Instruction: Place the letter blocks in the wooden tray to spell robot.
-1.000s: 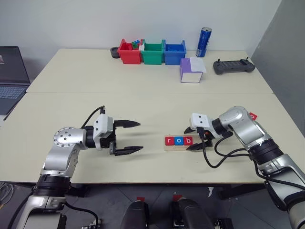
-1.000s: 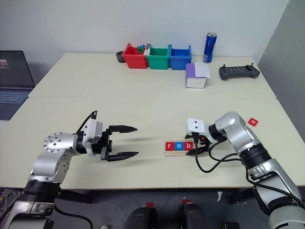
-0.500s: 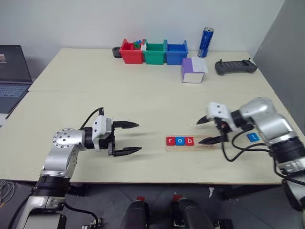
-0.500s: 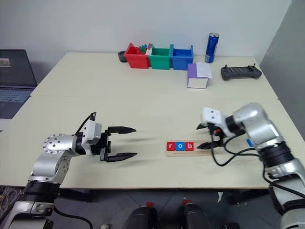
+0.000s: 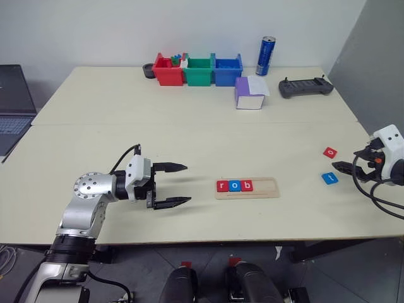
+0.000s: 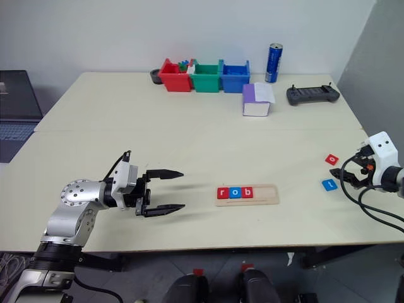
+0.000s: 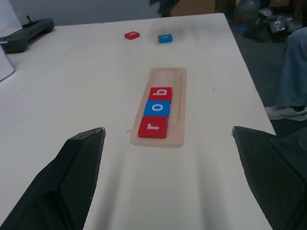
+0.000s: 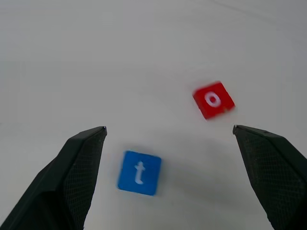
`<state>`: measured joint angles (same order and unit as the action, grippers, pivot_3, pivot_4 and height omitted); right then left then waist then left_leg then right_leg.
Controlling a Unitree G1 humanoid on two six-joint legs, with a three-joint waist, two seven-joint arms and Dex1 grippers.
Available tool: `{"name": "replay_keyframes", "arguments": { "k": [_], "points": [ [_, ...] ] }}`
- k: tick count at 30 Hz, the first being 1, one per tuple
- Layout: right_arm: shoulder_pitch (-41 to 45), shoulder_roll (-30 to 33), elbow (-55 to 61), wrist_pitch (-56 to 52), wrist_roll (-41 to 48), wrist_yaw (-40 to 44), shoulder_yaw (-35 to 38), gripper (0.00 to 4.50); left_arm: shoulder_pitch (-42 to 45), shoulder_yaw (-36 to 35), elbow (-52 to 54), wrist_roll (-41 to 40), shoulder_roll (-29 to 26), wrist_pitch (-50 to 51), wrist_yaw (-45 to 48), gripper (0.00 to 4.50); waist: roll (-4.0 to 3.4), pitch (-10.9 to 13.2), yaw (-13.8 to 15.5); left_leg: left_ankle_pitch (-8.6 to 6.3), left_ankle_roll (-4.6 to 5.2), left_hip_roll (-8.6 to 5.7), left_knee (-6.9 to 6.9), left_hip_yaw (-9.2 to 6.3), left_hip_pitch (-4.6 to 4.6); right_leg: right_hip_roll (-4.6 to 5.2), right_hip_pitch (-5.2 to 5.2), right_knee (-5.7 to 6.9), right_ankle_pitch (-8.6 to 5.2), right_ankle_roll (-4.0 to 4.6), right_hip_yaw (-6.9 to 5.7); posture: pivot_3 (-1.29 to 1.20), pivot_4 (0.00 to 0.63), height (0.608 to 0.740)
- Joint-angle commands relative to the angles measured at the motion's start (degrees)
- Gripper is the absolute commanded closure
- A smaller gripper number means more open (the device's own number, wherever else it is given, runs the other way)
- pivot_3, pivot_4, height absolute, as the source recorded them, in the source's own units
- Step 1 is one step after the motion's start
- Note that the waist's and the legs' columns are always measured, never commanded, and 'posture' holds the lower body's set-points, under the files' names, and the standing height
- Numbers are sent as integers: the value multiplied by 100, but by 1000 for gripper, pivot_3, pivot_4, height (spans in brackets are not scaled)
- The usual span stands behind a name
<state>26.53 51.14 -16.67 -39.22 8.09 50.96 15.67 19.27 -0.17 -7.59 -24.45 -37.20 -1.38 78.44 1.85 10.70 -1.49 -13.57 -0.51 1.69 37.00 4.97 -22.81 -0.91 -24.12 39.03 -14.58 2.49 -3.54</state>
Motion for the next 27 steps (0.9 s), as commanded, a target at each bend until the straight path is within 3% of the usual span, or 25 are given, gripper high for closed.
{"name": "replay_keyframes", "arguments": {
  "k": [1,12,20,27],
  "points": [
    [653,221,-904,1019,-124,179,-242,13,162,-9,-97,-18,29,-82,89,0,-2,-1,-24,0,0,2,-1,-1,2,-4,0,0,0,0,0,0,150,740],
    [2548,267,-4343,3237,-906,656,-1292,13,233,-100,-261,30,-9,-178,197,0,-2,-1,-20,0,0,-5,-3,1,-8,-4,-1,-10,-1,1,11,0,150,740],
    [3016,-224,-5353,3834,-1147,434,-1447,13,68,-185,-129,14,-78,-172,155,0,-3,-2,-33,1,-1,-2,-3,3,-3,-5,0,-5,-1,2,13,0,150,740],
    [3046,-644,-5807,3974,-1375,-633,-1433,13,-144,-260,236,-52,-189,-4,-2,0,-3,-2,-17,5,-9,-3,-2,3,-6,-3,0,-5,0,2,14,0,150,740]
  ]
}}
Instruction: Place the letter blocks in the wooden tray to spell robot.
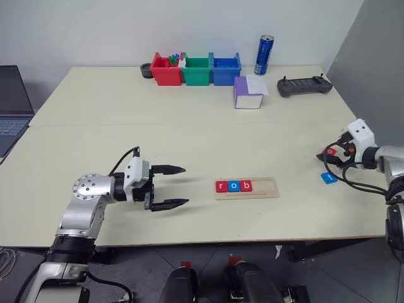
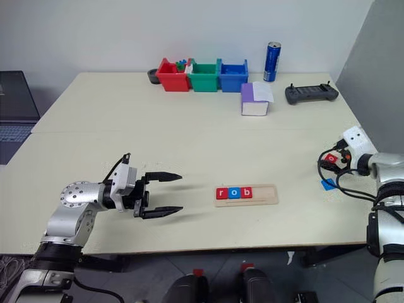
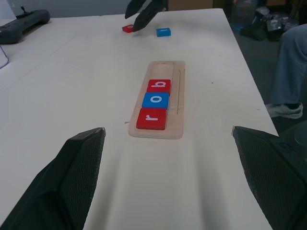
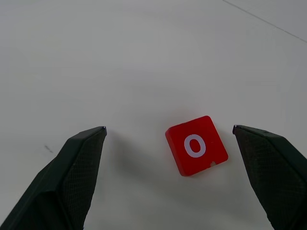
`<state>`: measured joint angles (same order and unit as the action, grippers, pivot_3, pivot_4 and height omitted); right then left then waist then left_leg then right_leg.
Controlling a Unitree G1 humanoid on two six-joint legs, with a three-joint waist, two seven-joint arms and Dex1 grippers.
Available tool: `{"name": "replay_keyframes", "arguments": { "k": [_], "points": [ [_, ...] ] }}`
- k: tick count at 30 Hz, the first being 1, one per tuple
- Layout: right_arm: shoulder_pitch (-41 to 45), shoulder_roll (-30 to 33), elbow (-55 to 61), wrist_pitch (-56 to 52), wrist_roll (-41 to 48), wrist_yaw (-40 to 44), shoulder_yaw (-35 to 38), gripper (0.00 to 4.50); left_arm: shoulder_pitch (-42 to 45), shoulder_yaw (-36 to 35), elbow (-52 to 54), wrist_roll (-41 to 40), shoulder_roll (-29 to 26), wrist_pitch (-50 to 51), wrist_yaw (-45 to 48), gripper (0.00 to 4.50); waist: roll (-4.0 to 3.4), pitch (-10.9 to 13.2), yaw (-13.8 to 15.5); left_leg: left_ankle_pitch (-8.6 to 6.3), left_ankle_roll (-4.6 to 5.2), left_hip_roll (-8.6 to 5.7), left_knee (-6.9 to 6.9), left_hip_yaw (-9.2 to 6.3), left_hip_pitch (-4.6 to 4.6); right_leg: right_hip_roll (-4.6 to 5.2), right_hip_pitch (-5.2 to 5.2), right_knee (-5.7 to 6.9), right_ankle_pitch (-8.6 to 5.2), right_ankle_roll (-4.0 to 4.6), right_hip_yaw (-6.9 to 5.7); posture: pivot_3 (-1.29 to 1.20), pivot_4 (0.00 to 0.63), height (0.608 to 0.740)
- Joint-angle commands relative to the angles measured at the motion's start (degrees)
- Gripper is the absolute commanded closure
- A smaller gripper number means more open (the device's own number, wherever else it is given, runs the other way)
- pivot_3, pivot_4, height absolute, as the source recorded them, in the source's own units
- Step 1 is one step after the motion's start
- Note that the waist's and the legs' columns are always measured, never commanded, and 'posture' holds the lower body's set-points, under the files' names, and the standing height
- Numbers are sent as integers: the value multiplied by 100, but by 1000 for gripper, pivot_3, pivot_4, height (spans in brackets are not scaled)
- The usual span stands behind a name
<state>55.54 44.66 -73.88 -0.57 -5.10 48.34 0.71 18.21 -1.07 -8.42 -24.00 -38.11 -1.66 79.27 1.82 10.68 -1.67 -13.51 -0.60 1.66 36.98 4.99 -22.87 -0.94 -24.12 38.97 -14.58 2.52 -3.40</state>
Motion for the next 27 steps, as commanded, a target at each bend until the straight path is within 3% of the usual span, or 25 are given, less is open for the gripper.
{"name": "replay_keyframes", "arguments": {
  "k": [1,18,27],
  "points": [
    [142,-48,-119,123,-42,-435,105,13,-64,-193,388,-112,-126,70,-116,0,0,0,-1,0,0,-1,0,0,0,0,0,0,0,0,0,0,150,740],
    [-15,-566,-233,-575,479,-937,908,13,-474,-432,957,-245,-356,403,-394,0,-1,-3,-22,-2,4,2,0,2,9,-1,5,4,0,0,3,0,150,740],
    [-101,-560,-202,-597,410,-987,942,13,-424,-438,1019,-275,-408,502,-408,0,-1,-4,-21,-4,7,3,0,3,10,-1,5,4,0,0,3,0,150,740]
  ]
}}
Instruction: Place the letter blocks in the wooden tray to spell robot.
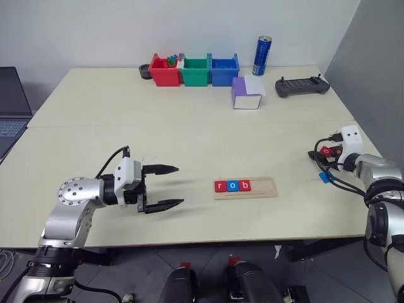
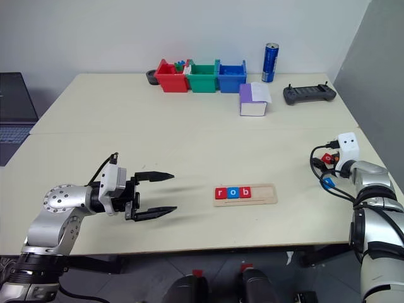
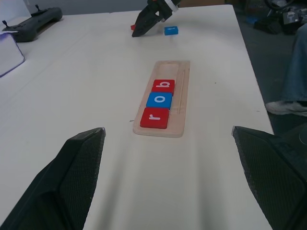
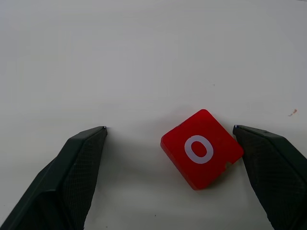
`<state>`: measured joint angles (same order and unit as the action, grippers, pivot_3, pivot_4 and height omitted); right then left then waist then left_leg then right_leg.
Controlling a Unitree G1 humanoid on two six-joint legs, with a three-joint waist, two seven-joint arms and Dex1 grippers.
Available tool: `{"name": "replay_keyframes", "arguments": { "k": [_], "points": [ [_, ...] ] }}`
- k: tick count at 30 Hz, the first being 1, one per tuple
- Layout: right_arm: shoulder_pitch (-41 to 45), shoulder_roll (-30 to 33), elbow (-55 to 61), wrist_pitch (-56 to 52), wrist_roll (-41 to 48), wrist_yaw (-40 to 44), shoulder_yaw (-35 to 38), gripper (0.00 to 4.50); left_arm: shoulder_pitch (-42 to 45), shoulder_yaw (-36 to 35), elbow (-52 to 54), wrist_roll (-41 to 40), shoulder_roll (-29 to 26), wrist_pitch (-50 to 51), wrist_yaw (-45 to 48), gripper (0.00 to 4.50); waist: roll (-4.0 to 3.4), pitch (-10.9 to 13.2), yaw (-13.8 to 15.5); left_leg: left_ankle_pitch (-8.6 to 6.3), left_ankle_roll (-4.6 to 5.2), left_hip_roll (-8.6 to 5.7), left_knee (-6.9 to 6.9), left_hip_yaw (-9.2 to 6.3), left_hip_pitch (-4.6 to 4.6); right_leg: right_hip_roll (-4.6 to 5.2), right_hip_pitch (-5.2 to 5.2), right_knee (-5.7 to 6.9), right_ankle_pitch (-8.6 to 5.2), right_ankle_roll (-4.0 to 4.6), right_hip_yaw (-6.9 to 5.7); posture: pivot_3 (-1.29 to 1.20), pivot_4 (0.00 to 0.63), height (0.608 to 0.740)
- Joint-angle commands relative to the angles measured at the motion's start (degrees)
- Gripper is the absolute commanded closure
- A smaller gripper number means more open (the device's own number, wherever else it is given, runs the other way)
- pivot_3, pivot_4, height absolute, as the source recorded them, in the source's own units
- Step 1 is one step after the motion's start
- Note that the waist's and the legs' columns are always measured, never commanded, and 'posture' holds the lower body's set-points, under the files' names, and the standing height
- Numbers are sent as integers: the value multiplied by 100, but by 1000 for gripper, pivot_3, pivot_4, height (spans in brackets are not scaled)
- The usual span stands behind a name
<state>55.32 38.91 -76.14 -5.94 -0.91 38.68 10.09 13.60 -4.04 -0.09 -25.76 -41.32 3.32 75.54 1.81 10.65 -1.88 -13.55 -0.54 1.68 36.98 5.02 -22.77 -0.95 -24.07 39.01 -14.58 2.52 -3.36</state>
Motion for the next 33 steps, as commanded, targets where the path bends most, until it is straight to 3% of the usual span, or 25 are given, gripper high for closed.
{"name": "replay_keyframes", "arguments": {
  "k": [1,7,10,16,23,27,33],
  "points": [
    [-90,27,30,-61,-22,7,-11,13,65,-134,185,-96,-86,21,-43,0,0,0,1,0,0,0,0,0,0,0,0,0,0,0,0,0,150,740],
    [-207,70,60,-41,-85,117,-92,13,183,-67,195,-79,-47,89,-85,0,0,0,5,0,0,-1,0,0,-1,0,0,0,0,0,0,0,150,740],
    [-250,67,74,-47,-19,29,-16,583,231,-40,181,-68,-24,102,-93,0,0,0,13,0,0,-1,-1,-1,-1,0,0,-2,0,0,0,0,150,740],
    [-425,75,178,-22,-3,60,-20,2561,278,-27,82,-46,-10,43,-60,0,19,-13,37,0,0,-3,3,-1,0,2,5,-3,0,0,0,0,150,740],
    [-733,-49,935,-144,210,89,34,2558,295,4,-31,-6,38,-35,-25,0,24,-16,44,-1,1,-3,1,-3,-1,2,5,-5,0,0,-1,0,150,740],
    [-1379,-234,2887,-1149,447,-218,29,2558,408,95,-143,26,111,-78,36,0,24,-16,40,0,0,-2,0,-3,-3,2,3,-4,0,-1,-2,0,150,740],
    [-2769,-794,7191,-4351,890,-1431,527,2558,727,261,-469,63,237,-161,205,0,17,-19,36,0,-1,4,-5,-7,-8,1,-6,1,0,-1,-6,0,150,740]
  ]
}}
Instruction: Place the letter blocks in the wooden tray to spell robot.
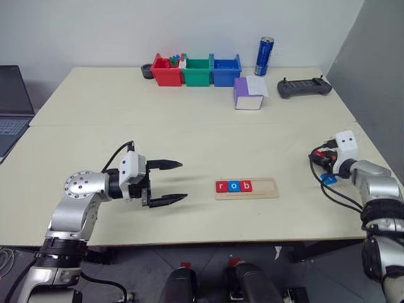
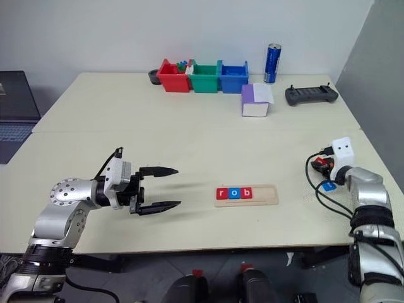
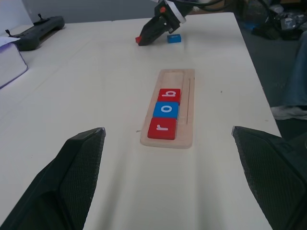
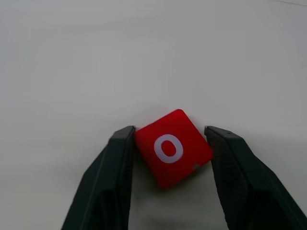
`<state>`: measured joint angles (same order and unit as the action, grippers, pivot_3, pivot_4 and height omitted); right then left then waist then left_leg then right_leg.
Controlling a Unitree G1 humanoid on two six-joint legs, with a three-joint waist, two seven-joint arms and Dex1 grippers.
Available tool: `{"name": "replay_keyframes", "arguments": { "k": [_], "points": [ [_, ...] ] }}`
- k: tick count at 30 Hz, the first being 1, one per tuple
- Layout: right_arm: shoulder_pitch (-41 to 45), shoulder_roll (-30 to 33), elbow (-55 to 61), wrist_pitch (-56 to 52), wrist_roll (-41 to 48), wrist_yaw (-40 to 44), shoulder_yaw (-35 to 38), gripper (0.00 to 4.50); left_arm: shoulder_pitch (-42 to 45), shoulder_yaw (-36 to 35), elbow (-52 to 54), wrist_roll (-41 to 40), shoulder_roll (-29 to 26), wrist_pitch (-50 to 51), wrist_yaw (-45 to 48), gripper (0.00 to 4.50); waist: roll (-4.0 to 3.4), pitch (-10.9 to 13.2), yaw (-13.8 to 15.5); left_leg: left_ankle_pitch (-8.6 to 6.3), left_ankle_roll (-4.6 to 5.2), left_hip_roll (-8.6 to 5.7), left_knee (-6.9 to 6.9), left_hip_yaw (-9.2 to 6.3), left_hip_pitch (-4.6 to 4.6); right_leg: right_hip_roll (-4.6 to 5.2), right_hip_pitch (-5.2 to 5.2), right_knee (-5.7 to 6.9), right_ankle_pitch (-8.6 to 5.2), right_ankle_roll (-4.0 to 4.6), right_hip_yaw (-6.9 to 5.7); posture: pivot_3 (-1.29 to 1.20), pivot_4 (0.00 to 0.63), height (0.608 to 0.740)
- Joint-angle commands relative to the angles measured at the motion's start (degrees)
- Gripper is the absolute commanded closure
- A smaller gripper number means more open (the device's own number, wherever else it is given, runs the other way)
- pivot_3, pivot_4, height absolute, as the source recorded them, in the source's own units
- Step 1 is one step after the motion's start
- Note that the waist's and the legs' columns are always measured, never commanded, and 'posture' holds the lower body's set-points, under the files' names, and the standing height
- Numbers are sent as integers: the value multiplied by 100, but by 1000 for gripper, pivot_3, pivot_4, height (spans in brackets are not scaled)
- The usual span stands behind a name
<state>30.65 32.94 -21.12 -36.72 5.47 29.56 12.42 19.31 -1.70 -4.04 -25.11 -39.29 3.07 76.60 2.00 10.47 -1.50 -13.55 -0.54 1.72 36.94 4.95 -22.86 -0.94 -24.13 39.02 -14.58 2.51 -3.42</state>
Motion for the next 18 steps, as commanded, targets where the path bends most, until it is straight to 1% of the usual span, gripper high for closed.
{"name": "replay_keyframes", "arguments": {
  "k": [1,5,8,10,14,18],
  "points": [
    [-456,-372,2287,-1740,320,-711,393,2558,220,56,-157,14,61,-162,146,0,-5,-1,-4,0,0,0,0,0,-1,0,-1,1,0,0,-1,0,150,740],
    [-765,-1023,3879,-3065,289,-1497,716,2558,450,183,-434,67,191,-262,281,0,-8,-3,-4,-1,1,0,1,0,-3,0,-3,0,0,-1,-1,0,150,740],
    [-808,-1504,4688,-3705,206,-1944,837,2558,595,261,-588,101,284,-314,352,0,-8,-3,3,-1,2,-1,1,0,-4,0,-4,-1,0,-1,-1,0,150,740],
    [-866,-1845,5141,-4075,73,-2291,777,2558,695,309,-700,121,340,-350,415,0,-8,-3,2,-1,2,-1,0,-1,-6,0,-5,-3,0,-1,-2,0,150,740],
    [-1032,-2450,5537,-4386,-212,-2878,613,2558,859,351,-812,131,382,-343,503,0,-8,-3,-1,-1,2,-2,-1,-2,-8,0,-8,-4,0,-1,-3,0,150,740],
    [-1047,-3047,5696,-4398,-466,-3397,530,2558,943,362,-761,117,388,-252,527,0,-8,-3,-20,-1,2,-2,-1,-2,-8,0,-9,-3,0,-1,-2,0,150,740]
  ]
}}
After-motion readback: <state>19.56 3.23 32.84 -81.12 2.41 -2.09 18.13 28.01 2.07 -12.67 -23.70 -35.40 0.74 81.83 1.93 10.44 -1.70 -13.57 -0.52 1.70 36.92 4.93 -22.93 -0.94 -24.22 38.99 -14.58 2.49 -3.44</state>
